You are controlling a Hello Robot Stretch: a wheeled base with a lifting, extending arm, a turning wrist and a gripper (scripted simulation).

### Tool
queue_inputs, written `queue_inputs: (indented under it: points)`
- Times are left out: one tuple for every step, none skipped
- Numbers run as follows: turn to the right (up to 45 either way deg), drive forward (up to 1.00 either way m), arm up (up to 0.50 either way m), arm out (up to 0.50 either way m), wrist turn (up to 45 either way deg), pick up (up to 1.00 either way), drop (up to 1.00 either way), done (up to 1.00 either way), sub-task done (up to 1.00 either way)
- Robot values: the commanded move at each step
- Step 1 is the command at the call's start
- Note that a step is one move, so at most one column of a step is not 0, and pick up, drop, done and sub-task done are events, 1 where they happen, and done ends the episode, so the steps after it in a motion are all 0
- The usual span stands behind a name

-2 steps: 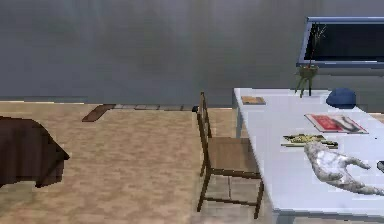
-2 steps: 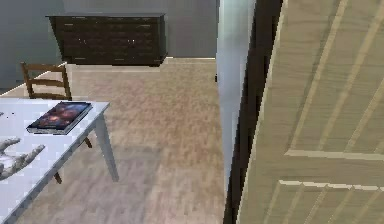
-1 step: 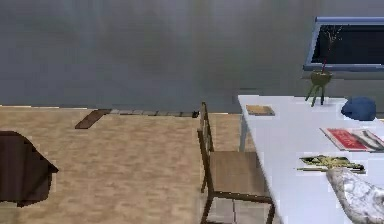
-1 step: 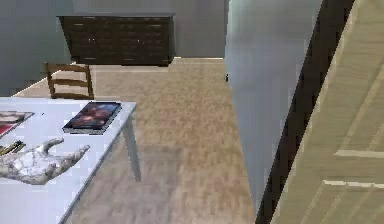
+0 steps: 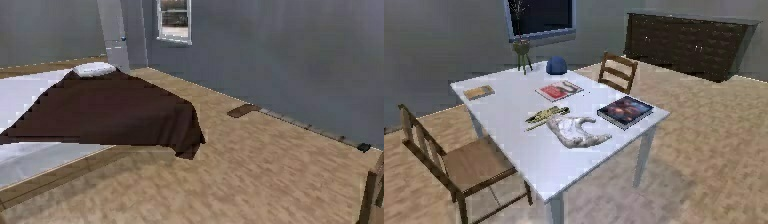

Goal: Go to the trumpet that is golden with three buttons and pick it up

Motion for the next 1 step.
queue_inputs:
  points:
    - [-12.0,0.0,0.0,0.0,0.0,0.0,0.0,0.0,0.0]
